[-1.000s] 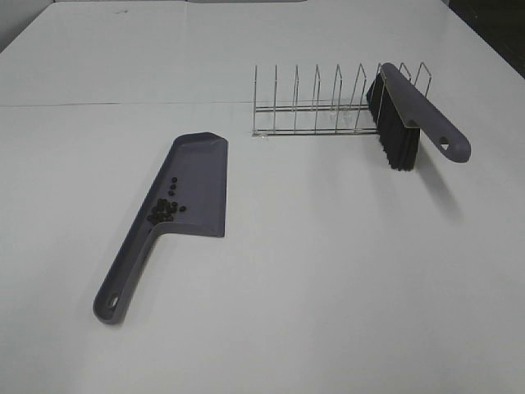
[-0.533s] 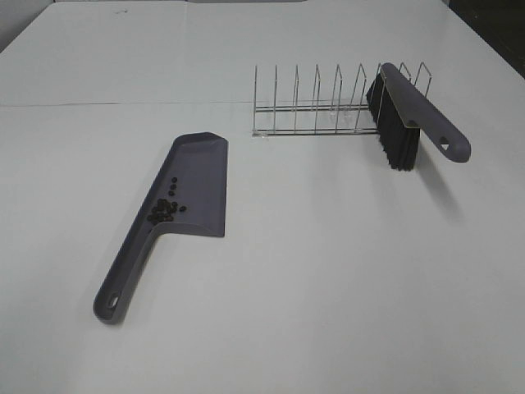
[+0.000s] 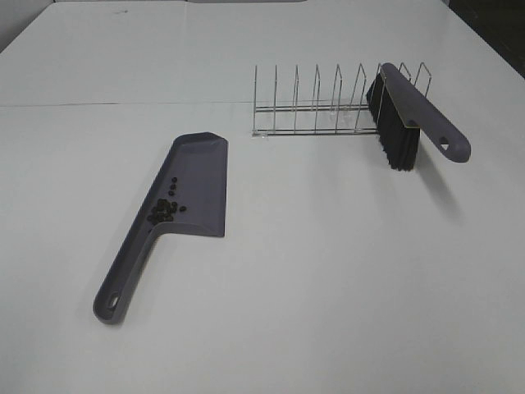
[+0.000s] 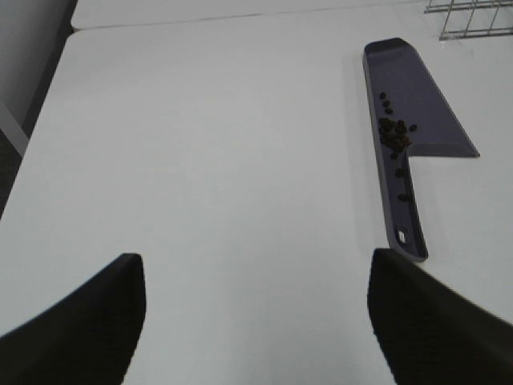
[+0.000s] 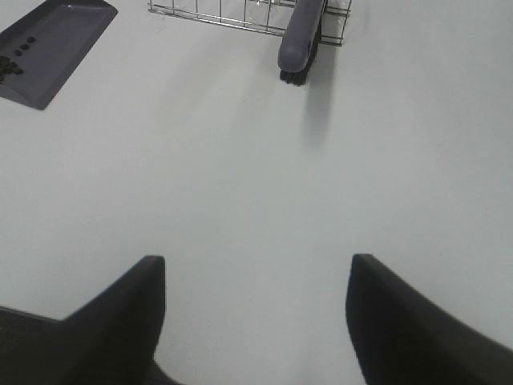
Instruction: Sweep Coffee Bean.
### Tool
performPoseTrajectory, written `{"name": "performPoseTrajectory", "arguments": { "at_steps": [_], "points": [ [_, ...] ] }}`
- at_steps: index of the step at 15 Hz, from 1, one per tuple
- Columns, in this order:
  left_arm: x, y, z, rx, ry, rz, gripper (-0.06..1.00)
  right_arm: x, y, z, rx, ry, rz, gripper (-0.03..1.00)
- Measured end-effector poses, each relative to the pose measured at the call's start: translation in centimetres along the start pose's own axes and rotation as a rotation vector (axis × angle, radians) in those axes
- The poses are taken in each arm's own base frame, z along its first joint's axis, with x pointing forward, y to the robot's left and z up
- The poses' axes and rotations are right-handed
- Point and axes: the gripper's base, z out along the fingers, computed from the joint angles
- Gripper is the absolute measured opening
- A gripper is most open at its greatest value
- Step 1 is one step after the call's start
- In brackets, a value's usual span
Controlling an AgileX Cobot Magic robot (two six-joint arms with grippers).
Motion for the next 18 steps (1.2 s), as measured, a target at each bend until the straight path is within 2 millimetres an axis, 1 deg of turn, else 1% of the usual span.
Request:
{"name": "performPoseTrajectory", "arguments": {
  "at_steps": [1,4,8,18],
  "points": [
    [0.5,-0.1,-0.8,-0.009,-0.059,0.003,0.71,0.0,0.0,0.0,0.000,0.000,0.000,0.61],
    [0.6,-0.1,-0.9,-0.009,-0.071,0.004,0.71,0.1,0.1,-0.2,0.003,-0.018,-0.003,0.61],
    [0.6,-0.1,-1.0,-0.009,-0.074,0.004,0.71,1.1,0.4,-1.7,0.019,-0.132,-0.019,0.61],
    [0.6,-0.1,-1.0,-0.010,-0.073,0.005,0.71,1.2,0.4,-1.8,0.020,-0.138,-0.020,0.61]
  ]
}}
